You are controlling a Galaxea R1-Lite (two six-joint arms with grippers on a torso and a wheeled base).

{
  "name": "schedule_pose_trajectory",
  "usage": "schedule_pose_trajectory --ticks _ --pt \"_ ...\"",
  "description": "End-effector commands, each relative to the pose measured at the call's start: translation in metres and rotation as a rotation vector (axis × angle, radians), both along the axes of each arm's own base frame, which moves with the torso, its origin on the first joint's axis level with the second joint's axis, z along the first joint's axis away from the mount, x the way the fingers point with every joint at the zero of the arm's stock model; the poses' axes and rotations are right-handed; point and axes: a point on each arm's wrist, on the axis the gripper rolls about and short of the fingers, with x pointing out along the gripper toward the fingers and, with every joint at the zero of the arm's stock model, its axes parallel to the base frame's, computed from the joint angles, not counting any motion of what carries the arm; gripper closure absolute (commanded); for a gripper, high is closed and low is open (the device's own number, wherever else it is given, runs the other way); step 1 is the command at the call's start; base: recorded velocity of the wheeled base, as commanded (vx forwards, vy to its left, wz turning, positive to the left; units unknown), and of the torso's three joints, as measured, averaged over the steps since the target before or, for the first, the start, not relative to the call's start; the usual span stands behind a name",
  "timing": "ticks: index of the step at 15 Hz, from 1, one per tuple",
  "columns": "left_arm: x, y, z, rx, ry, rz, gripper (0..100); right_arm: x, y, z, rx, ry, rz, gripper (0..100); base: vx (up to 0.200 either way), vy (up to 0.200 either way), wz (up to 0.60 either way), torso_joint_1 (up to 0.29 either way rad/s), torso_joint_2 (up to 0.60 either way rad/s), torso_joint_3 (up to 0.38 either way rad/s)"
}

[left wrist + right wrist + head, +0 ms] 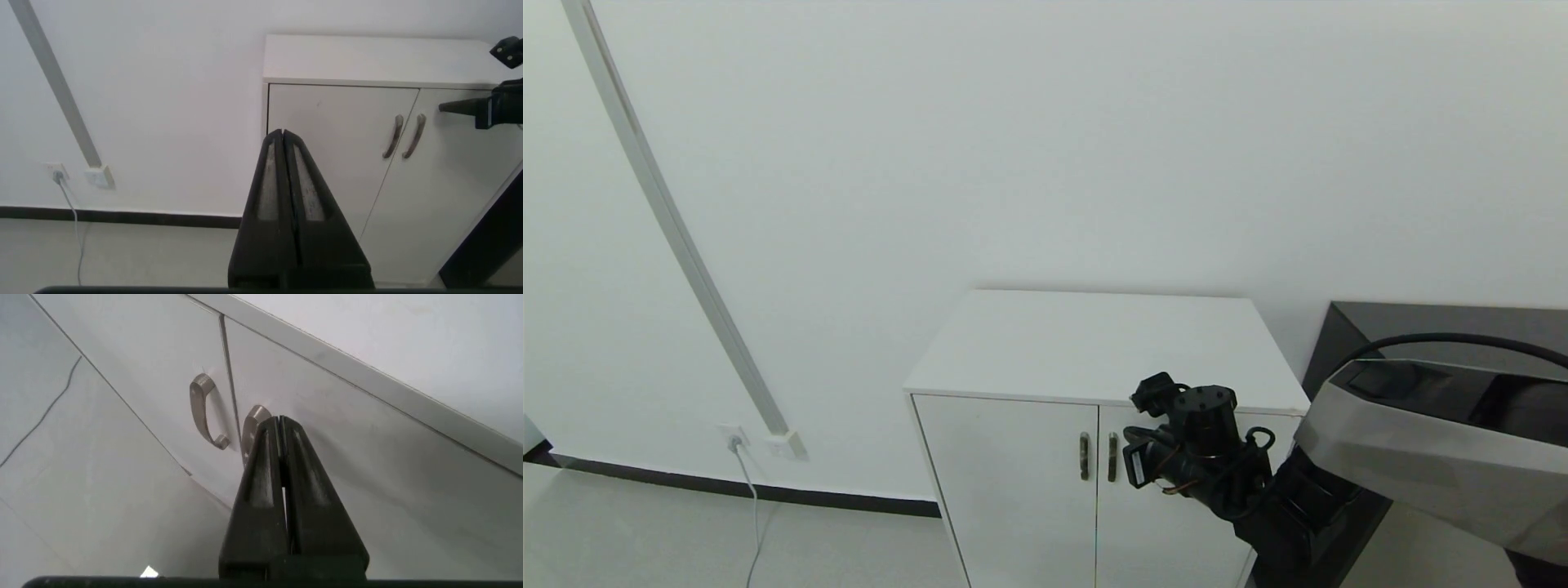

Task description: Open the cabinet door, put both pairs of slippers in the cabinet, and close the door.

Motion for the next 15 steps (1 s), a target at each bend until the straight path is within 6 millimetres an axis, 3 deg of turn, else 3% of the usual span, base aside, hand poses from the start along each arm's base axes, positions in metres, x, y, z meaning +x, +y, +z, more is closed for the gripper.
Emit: schedule_pose_trajectory --ticks 1,7,11,15 --pt "0.0 0.0 0.0 0.001 0.0 0.0 100 0.001 -0.001 -0.004 -0.004 0.005 -0.003 100 0.0 0.0 0.0 0.0 0.0 0.0" --pt "0.0 0.0 0.0 -0.001 0.0 0.0 100 -0.007 -0.004 0.007 -0.001 0.0 0.004 100 0.0 0.0 0.0 0.0 0.0 0.0" --pt "0.0 0.0 0.0 -0.001 0.0 0.0 100 -0.036 -0.01 0.02 0.002 -0.004 0.034 100 0.0 0.0 0.0 0.0 0.0 0.0" --pt "0.0 0.0 0.0 -0.003 0.0 0.0 100 -0.061 -0.031 0.028 -0.001 -0.012 0.015 100 0.0 0.0 0.0 0.0 0.0 0.0"
